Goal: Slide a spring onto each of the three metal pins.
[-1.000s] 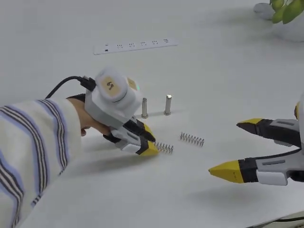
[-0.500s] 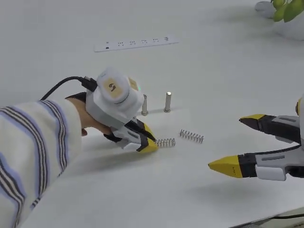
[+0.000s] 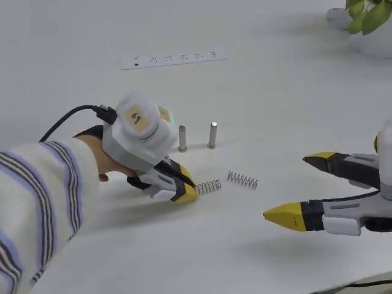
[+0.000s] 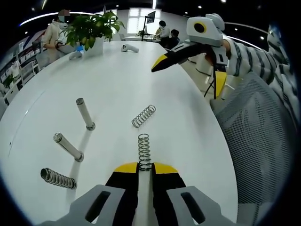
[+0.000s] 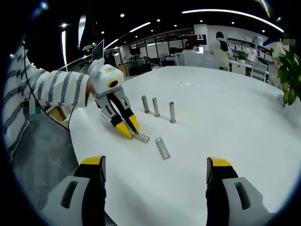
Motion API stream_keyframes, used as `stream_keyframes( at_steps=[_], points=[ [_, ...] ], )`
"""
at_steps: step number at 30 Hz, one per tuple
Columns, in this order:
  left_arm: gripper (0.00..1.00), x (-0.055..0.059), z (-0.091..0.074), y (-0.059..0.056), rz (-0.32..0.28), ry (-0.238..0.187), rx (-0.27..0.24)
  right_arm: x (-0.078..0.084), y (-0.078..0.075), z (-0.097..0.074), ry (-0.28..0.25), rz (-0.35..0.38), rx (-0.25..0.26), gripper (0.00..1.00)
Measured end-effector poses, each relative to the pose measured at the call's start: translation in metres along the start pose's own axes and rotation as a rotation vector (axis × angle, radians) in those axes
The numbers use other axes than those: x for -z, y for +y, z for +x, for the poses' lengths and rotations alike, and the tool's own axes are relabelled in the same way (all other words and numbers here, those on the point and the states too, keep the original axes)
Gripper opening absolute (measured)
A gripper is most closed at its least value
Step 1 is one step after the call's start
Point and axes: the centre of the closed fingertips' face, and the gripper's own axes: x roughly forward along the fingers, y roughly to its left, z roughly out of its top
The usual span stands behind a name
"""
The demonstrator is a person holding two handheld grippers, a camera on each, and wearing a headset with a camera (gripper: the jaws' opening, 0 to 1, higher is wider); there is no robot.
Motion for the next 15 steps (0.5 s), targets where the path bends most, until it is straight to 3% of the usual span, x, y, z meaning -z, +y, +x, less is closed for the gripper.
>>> stream_keyframes(
  at_steps=[4, 7, 12, 15],
  points=[
    [0.02, -0.0002, -0.0003, 0.0002, -0.006, -0.003, -0.017, -0.0026, 0.0004, 0.0014, 0.002, -0.008, -0.006, 0.86],
    [0.02, -0.0012, -0.001, 0.002, -0.11, -0.042, -0.031, -0.0033, 0.0002, 0.0031, 0.001, -0.01, -0.009, 0.86],
    [0.02, 0.0015, -0.0025, 0.0018, -0.112, -0.03, -0.042, -0.0033, -0.0007, 0.0037, 0.002, -0.015, -0.008, 0.86],
    [0.02, 0.0026, -0.0033, 0.0032, -0.148, -0.037, -0.049, -0.007, -0.0015, 0.0026, -0.011, -0.012, -0.008, 0.85]
  ],
)
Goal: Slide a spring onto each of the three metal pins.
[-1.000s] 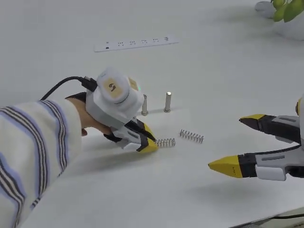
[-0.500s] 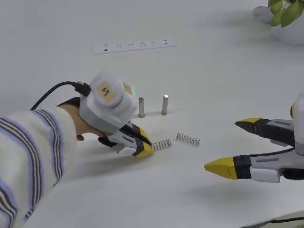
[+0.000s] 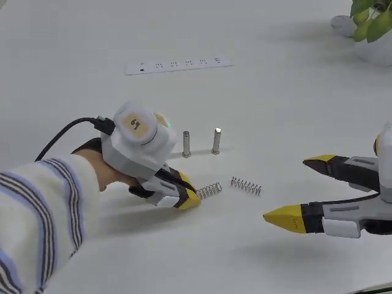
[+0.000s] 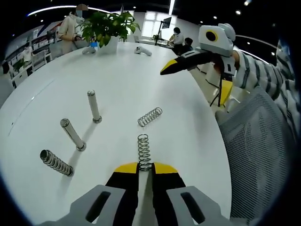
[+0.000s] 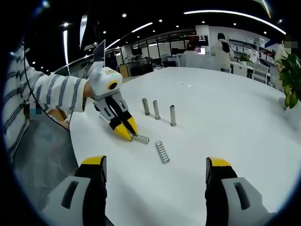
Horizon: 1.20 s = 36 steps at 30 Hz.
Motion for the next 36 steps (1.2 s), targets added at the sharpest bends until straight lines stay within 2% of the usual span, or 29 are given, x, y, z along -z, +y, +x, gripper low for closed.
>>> stream_keyframes(
  at_steps=[11, 20, 25, 33, 36],
  points=[
    [0.02, 0.005, -0.004, -0.004, -0.018, 0.0, -0.011, -0.004, -0.003, 0.0, 0.01, -0.03, -0.011, 0.84],
    [0.02, 0.005, -0.017, -0.005, -0.017, -0.008, -0.027, -0.009, -0.004, 0.002, 0.02, -0.062, -0.031, 0.83],
    [0.02, 0.003, -0.025, -0.009, -0.011, -0.018, -0.011, -0.013, -0.004, 0.004, 0.031, -0.089, -0.043, 0.83],
    [0.02, 0.002, -0.036, -0.014, -0.009, -0.025, -0.01, -0.025, -0.002, 0.01, 0.026, -0.131, -0.083, 0.84],
    [0.02, 0.002, -0.039, -0.016, -0.005, -0.024, -0.012, -0.027, 0.003, 0.014, 0.036, -0.158, -0.116, 0.84]
  ],
)
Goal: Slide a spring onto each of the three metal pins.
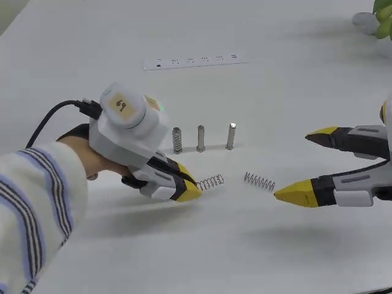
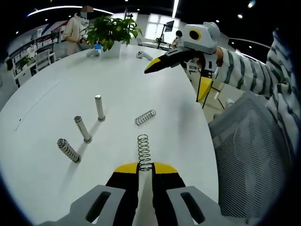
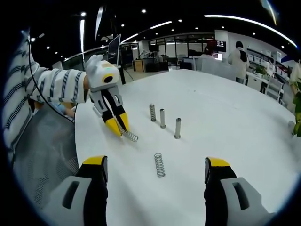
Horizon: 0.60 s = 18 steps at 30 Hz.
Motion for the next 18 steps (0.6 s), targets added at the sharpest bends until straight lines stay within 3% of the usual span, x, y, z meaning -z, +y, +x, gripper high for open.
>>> stream_keyframes(
  at_steps=[18],
  points=[
    [0.02, 0.002, -0.008, -0.01, 0.032, 0.021, 0.014, -0.011, 0.022, 0.027, 0.023, -0.08, -0.156, 0.78]
  ],
)
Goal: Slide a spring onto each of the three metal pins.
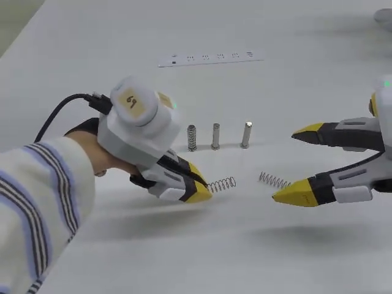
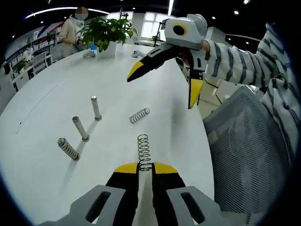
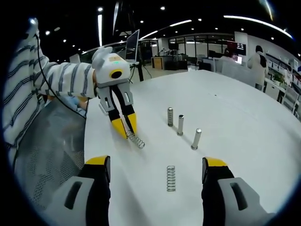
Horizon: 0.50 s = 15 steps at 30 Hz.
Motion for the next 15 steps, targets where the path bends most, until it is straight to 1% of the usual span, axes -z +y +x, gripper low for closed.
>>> stream_keyframes(
  at_steps=[4, 8, 12, 15],
  points=[
    [0.02, -0.002, 0.0, -0.001, 0.006, -0.004, 0.0, 0.0, 0.003, 0.004, 0.012, -0.019, -0.023, 0.74],
    [0.02, -0.004, 0.0, -0.001, 0.018, -0.008, -0.008, 0.0, 0.009, 0.007, 0.026, -0.04, -0.065, 0.68],
    [0.02, -0.006, 0.0, -0.003, 0.028, -0.007, -0.002, -0.002, 0.018, 0.01, 0.033, -0.065, -0.108, 0.66],
    [0.02, -0.008, -0.001, -0.005, 0.038, -0.006, 0.004, -0.001, 0.022, 0.014, 0.053, -0.096, -0.13, 0.63]
  ],
)
